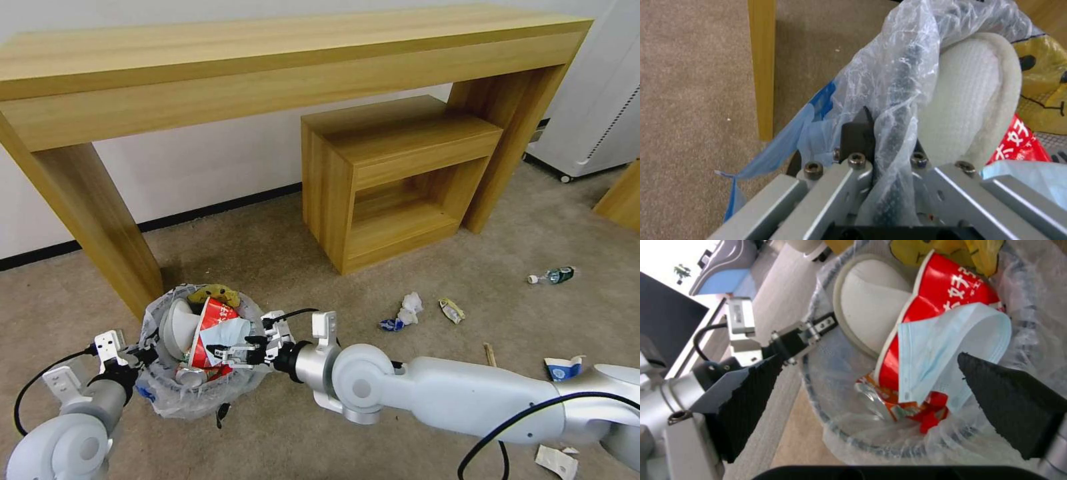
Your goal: Pick up the trash bin and place the garbage on the floor into it.
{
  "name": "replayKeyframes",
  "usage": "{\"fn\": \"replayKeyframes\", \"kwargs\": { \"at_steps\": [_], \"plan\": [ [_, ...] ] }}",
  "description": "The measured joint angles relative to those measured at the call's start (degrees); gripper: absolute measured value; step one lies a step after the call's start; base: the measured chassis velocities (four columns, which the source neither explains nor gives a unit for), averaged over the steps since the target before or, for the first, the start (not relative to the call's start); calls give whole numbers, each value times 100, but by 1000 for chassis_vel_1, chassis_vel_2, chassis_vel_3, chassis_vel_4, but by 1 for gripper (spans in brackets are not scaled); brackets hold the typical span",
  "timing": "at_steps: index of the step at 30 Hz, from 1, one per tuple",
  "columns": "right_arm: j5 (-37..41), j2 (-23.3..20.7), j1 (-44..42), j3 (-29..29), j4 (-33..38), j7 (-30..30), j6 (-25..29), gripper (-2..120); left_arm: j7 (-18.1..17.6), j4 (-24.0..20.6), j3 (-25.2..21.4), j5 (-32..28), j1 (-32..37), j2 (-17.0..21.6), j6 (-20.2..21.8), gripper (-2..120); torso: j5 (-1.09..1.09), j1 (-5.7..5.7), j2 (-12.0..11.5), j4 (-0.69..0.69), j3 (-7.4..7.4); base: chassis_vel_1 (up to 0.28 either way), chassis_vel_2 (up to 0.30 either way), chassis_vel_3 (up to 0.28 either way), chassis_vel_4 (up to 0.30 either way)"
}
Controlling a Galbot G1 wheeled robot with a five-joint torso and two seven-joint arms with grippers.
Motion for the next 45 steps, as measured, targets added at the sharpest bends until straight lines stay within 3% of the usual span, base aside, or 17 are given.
{"fn": "replayKeyframes", "kwargs": {
  "at_steps": [7,16,19,22,27,29,35,37,42,45],
  "plan": [
    [-256,-149,-224,249,164,-41,113,100,1,23,-42,16,14,2,-3,1,0,0,0,1,0,0,0,0,0],
    [-1446,-335,-1062,1492,54,-303,1217,100,13,-96,-85,55,111,-65,-12,1,-1,0,0,-2,0,0,0,0,0],
    [-1892,-302,-1263,1824,-126,-238,1494,100,16,-183,-130,78,173,-115,-13,1,1,0,0,2,0,0,0,0,0],
    [-2423,-256,-1610,2551,-391,129,1773,100,15,-282,-134,83,187,-136,-14,1,1,0,0,-1,0,0,0,0,0],
    [-2692,-247,-1897,3254,-613,495,1808,100,12,-325,-133,99,202,-136,-14,1,0,0,0,0,0,0,0,0,0],
    [-2663,-349,-2174,3798,-740,399,1648,100,12,-364,-140,108,228,-141,-17,1,1,0,0,1,0,0,0,0,0],
    [-2540,-548,-2698,4621,-831,117,1321,100,28,-440,-186,216,301,-221,-86,1,3,0,0,1,0,0,0,0,0],
    [-2678,-638,-3145,5226,-764,-57,1262,100,32,-469,-192,237,314,-244,-102,1,0,0,0,-1,0,0,0,0,0],
    [-3206,-518,-3892,6252,-621,-272,1219,100,53,-559,-193,244,336,-286,-108,1,0,0,0,-2,0,0,0,0,0],
    [-3407,-438,-4168,6513,-567,-288,1272,100,55,-599,-189,246,353,-285,-109,1,2,0,0,1,-1,0,0,0,0]
  ]
}}
